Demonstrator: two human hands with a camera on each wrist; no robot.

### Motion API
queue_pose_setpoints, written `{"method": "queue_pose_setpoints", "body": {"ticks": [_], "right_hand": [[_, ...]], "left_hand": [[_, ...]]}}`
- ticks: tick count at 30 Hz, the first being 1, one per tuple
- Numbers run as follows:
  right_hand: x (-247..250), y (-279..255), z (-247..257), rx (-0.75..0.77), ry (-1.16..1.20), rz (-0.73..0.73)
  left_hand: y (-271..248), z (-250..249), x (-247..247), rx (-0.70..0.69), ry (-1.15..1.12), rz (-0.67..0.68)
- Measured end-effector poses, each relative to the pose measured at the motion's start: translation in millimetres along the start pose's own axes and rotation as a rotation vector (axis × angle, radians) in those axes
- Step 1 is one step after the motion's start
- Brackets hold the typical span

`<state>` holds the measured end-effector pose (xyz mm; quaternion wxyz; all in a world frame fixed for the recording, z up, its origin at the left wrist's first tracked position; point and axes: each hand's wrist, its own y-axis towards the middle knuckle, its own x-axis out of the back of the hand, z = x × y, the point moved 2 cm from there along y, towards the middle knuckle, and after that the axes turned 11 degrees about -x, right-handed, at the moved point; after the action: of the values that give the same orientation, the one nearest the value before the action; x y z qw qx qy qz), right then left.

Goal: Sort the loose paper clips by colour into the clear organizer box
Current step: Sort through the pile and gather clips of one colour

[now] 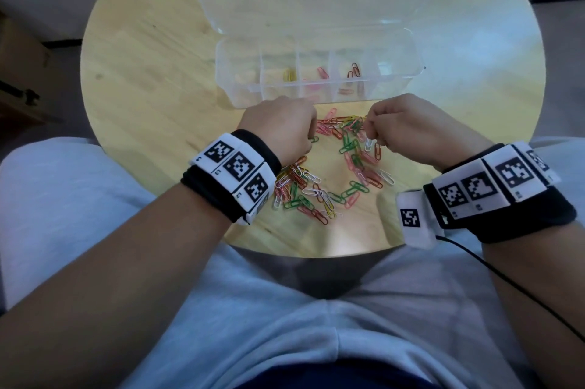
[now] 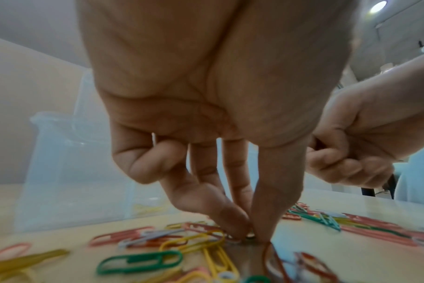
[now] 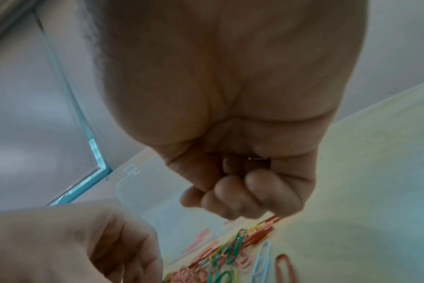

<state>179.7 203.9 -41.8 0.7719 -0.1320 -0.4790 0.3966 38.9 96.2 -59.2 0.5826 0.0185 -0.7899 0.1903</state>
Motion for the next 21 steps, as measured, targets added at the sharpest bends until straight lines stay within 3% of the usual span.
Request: {"method": "queue_pose_setpoints", "body": {"ticks": [5, 13, 16, 21], "right_hand": [[-5.3, -1.7, 1.0, 0.082, -0.225, -0.075], [-10.1, -1.1, 4.2, 0.132, -0.291, -0.110], [-14.9, 1.5, 3.5, 0.111, -0.303, -0.107], [-18.9, 6.2, 1.2, 0.088, -0.326, -0.105]], "left_hand": [[-0.1, -3.1, -1.5, 0.018, 0.033, 0.047], [-1.4, 0.5, -4.7, 0.007, -0.017, 0.059], [-3.4, 5.0, 4.7, -0.008, -0.167, -0.007], [-5.8, 19.2, 23.5, 0.029, -0.422, -0.229]]}}
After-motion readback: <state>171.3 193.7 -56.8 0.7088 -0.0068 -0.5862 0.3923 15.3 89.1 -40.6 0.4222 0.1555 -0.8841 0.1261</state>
